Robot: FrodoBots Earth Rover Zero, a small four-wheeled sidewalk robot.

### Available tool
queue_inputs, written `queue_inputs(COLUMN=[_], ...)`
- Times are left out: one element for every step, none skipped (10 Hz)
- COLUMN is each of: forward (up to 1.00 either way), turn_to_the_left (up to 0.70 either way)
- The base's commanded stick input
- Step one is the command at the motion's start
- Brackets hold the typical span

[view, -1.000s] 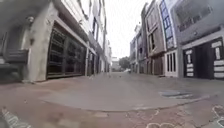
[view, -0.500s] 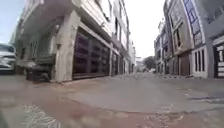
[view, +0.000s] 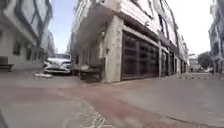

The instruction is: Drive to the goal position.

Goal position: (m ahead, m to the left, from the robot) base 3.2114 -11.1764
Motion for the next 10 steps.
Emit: queue_inputs(forward=[0.0, 0.0, 0.0, 0.0, 0.0, 0.0, 0.0, 0.0, 0.0, 0.0], turn_to_the_left=[0.85, 0.85, 0.85, 0.85, 0.85, 0.85, 0.85, 0.85, 0.85, 0.85])
